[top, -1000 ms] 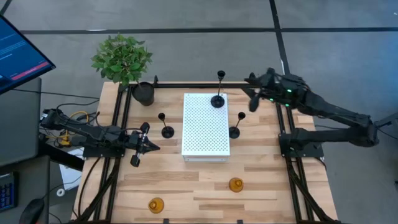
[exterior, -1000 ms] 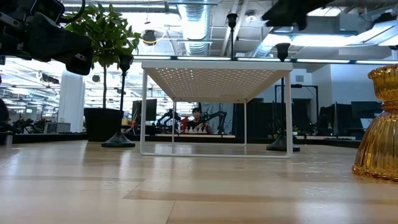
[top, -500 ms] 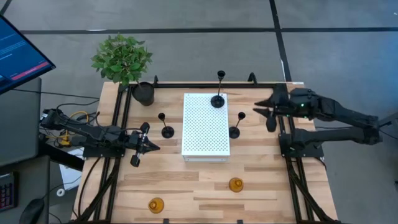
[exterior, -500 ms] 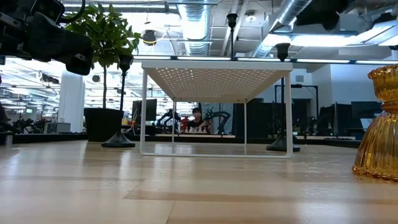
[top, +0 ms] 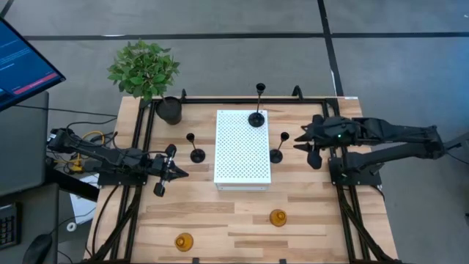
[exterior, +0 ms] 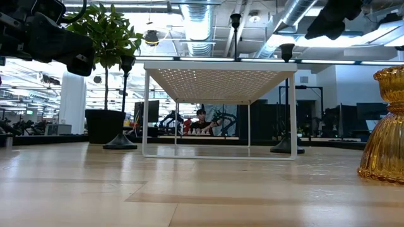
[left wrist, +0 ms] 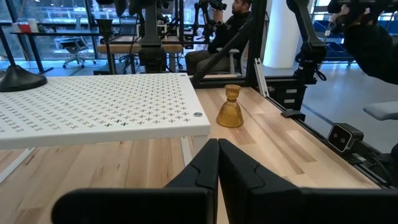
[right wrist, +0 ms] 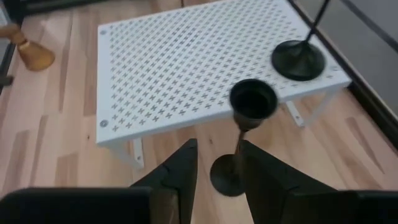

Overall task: Pick & Place candle stick holders
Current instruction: Put the right black candle holder on the shelf

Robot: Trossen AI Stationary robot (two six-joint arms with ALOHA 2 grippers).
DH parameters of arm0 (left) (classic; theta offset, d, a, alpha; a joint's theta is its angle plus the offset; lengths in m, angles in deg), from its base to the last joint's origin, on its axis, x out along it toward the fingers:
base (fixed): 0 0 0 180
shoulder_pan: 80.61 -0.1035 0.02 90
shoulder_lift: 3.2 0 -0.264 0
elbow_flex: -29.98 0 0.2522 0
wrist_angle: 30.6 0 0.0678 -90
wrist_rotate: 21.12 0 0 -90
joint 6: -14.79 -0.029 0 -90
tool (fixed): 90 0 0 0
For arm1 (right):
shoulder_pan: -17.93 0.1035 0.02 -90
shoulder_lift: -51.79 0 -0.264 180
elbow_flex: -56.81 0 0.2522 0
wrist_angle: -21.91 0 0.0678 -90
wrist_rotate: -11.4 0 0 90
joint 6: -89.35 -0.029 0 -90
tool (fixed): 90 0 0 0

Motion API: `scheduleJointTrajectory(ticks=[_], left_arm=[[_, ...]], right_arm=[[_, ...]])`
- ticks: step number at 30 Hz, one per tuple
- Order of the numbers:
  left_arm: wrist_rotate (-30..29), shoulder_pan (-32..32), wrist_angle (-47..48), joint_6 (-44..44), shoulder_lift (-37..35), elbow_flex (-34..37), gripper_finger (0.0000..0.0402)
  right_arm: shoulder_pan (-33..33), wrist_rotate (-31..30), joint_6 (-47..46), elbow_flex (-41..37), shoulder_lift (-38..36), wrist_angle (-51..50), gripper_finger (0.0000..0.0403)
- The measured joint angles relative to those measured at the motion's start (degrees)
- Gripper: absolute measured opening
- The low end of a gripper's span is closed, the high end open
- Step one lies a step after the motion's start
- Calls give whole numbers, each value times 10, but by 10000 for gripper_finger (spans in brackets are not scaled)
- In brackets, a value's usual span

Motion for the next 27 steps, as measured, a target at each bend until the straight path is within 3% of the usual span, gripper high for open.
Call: scheduleJointTrajectory(ticks=[27], left_arm=[[0, 0, 0, 2, 0, 0, 10]], right_arm=[[20, -2, -18, 0, 28, -34, 107]])
